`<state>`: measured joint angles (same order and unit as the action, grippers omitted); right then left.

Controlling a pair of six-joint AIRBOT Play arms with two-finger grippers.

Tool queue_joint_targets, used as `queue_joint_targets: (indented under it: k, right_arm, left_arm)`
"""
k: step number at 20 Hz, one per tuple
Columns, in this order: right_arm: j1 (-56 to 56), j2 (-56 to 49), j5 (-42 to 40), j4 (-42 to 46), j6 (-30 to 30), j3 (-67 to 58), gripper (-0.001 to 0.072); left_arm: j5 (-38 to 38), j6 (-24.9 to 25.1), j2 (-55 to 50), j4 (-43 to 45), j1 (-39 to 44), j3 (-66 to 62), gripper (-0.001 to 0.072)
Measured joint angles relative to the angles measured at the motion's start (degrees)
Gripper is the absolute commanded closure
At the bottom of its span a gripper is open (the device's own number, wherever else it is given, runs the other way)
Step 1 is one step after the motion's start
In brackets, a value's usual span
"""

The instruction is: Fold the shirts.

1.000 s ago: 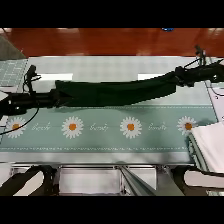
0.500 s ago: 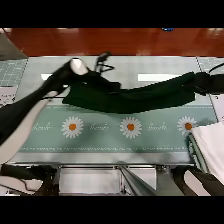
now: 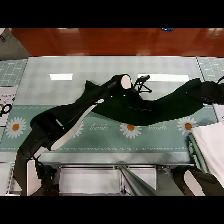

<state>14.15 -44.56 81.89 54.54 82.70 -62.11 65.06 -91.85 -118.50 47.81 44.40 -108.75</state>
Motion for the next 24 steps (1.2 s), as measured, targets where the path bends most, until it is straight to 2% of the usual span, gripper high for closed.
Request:
queue_joint_targets:
  k: [3,6,10,15,18,24]
  right_arm:
    - [0.0,-0.3,0.0,-0.8,0.2,0.1,0.0691]
    - [-2.1,-2.4,-1.7,-3.9,0.5,0.1,0.0691]
    - [-13.3,-9.2,-10.9,-8.5,1.6,-0.3,0.0691]
    - [-30.1,-26.3,-24.6,-13.9,2.4,-7.5,0.0691]
    - [-37.1,-38.7,-28.7,-16.7,2.6,-15.3,0.0691]
    - [-43.8,-57.7,-30.7,-21.0,4.0,-29.3,0.069]
  left_arm:
    - [2.5,0.0,2.4,0.5,-3.8,-0.5,0.069]
    - [4.0,0.6,9.2,3.6,-10.4,3.2,0.069]
    - [2.2,4.5,24.9,6.4,-20.7,16.2,0.069]
    - [-0.7,10.2,48.1,7.7,-32.7,38.1,0.069]
    - [-1.4,12.3,59.3,7.7,-38.0,49.3,0.069]
    - [-2.4,13.9,69.5,7.9,-43.5,62.7,0.069]
